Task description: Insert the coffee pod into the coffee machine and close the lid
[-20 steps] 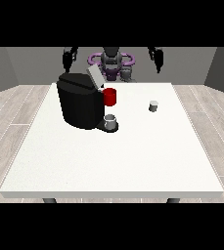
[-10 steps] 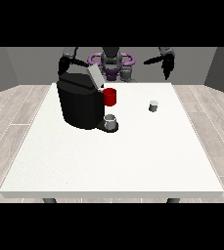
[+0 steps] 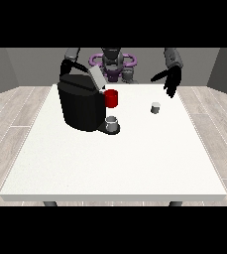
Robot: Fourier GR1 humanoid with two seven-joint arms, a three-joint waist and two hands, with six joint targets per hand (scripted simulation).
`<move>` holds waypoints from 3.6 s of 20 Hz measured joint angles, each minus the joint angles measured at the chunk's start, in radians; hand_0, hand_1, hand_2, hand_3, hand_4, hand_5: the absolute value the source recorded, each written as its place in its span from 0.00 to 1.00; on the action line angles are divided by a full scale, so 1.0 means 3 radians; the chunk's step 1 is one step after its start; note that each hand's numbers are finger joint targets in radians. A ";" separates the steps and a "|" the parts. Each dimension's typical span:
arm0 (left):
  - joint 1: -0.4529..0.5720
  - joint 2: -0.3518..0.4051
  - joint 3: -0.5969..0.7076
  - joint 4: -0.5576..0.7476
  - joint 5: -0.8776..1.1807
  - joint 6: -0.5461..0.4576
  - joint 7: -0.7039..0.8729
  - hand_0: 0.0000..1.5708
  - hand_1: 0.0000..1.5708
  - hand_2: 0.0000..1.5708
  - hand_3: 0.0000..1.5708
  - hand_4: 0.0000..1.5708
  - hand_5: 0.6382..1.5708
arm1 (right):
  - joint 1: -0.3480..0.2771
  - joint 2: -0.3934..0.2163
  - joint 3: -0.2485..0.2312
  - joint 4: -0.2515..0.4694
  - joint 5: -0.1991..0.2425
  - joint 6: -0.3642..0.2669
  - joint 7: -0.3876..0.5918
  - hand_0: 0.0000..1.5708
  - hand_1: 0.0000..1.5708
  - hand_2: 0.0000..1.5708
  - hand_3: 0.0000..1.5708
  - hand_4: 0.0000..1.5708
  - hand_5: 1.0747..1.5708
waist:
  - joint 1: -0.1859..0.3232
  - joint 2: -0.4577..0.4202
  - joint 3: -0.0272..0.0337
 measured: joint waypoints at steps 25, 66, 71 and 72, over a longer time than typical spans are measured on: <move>-0.0880 -0.0152 -0.0416 0.1401 -0.1392 0.0845 -0.0516 0.48 0.48 0.61 0.52 0.22 1.00 | -0.0467 0.0082 -0.0110 0.0481 0.0016 0.0035 0.0175 0.00 0.00 0.00 0.00 0.00 1.00 | 0.0011 0.0329 0.0001; -0.2018 -0.0730 -0.0467 0.1646 -0.1796 -0.0328 -0.0110 0.90 0.90 0.90 0.88 0.34 1.00 | -0.0506 0.0098 -0.0307 0.1456 0.0090 -0.0061 -0.0072 0.00 0.00 0.00 0.00 0.00 1.00 | 0.0111 -0.0391 0.0002; -0.2336 -0.0701 -0.0251 0.1673 -0.1651 -0.0535 0.0105 0.79 0.79 0.81 0.81 0.32 1.00 | -0.0542 0.0097 -0.0281 0.1356 0.0061 0.0014 -0.0053 0.00 0.00 0.00 0.00 0.00 1.00 | -0.0039 -0.0404 0.0002; -0.2416 -0.0691 -0.0210 0.1674 -0.1631 -0.0557 0.0163 0.76 0.76 0.79 0.80 0.31 1.00 | -0.0529 0.0097 -0.0286 0.1356 0.0053 0.0019 -0.0114 0.00 0.00 0.00 0.00 0.00 1.00 | -0.0070 -0.0379 0.0002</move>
